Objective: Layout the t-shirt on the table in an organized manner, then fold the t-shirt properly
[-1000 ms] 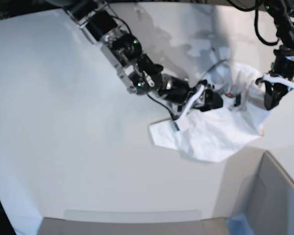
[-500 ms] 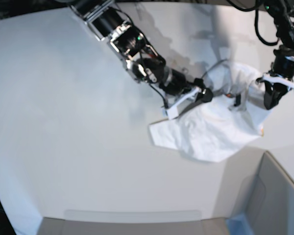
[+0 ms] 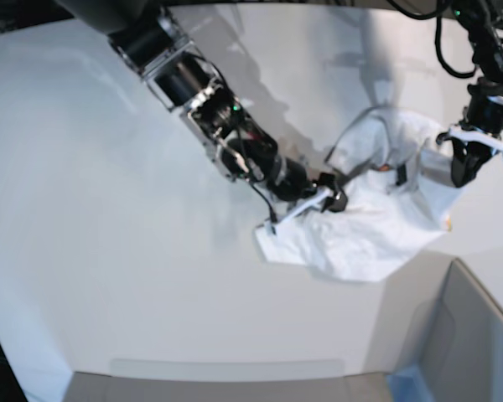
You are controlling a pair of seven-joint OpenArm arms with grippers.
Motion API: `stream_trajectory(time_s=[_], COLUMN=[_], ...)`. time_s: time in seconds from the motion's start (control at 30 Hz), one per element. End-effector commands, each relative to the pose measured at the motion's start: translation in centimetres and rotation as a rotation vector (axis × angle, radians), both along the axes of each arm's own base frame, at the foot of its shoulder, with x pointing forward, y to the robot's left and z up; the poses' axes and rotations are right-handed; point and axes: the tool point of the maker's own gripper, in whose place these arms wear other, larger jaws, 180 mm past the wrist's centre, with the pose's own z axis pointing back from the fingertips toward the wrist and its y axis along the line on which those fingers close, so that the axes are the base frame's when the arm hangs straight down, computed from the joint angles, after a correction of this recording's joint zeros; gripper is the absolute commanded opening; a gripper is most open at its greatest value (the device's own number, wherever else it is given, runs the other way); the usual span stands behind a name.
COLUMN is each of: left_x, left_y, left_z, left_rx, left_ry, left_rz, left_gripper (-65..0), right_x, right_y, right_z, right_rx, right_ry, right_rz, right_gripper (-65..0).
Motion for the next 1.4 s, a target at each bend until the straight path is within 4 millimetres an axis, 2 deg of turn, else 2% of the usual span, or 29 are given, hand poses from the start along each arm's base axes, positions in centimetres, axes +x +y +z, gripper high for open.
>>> stream_trajectory(time_s=[0.0, 0.13, 0.23, 0.43, 0.53, 0.7, 0.97, 1.03, 1.1, 1.2, 1.37], left_x=[0.3, 0.4, 0.6, 0.9, 0.8, 0.7, 0.6, 0.4, 0.0, -0.2, -0.5], left_y=[-0.1, -0.8, -1.8, -5.1, -6.7, -8.2, -8.2, -8.2, -8.3, -8.5, -8.4], left_z=[1.1, 0.8, 0.4, -0.9, -1.5, -2.1, -2.1, -2.4, -2.8, -3.2, -3.6], left_rx=[0.004, -0.008, -0.02, -0.058, -0.077, -0.095, -0.095, -0.096, -0.097, -0.095, -0.093], left_ry=[-0.045, -0.037, -0.028, 0.001, 0.019, 0.035, 0.038, 0.047, 0.071, 0.098, 0.125], left_rz=[-0.003, -0.019, -0.046, -0.131, -0.175, -0.214, -0.214, -0.214, -0.219, -0.23, -0.235], left_gripper=[-65.0, -65.0, -65.0, -65.0, -65.0, -65.0, -65.0, -65.0, -65.0, -65.0, -65.0], right_x=[1.4, 1.8, 1.5, 1.1, 1.4, 2.8, 3.2, 3.0, 2.6, 2.5, 2.7], right_y=[1.0, 0.9, 1.9, 3.8, 3.8, 2.8, 2.5, 3.1, 4.1, 4.3, 3.3], right_z=[2.6, 2.3, 2.0, 1.6, 1.3, 1.0, 1.2, 2.0, 3.7, 5.9, 8.6], right_rx=[0.043, 0.029, -0.021, -0.136, -0.17, -0.201, -0.293, -0.277, -0.248, -0.223, -0.191], right_ry=[-0.057, -0.061, -0.092, -0.234, -0.271, -0.3, -0.41, -0.434, -0.477, -0.544, -0.62], right_rz=[0.006, 0.015, 0.067, 0.157, 0.166, 0.124, 0.167, 0.175, 0.187, 0.198, 0.194], right_gripper=[-38.5, -38.5, -38.6, -39.7, -45.7, -65.0, -65.0, -65.0, -65.0, -65.0, -65.0])
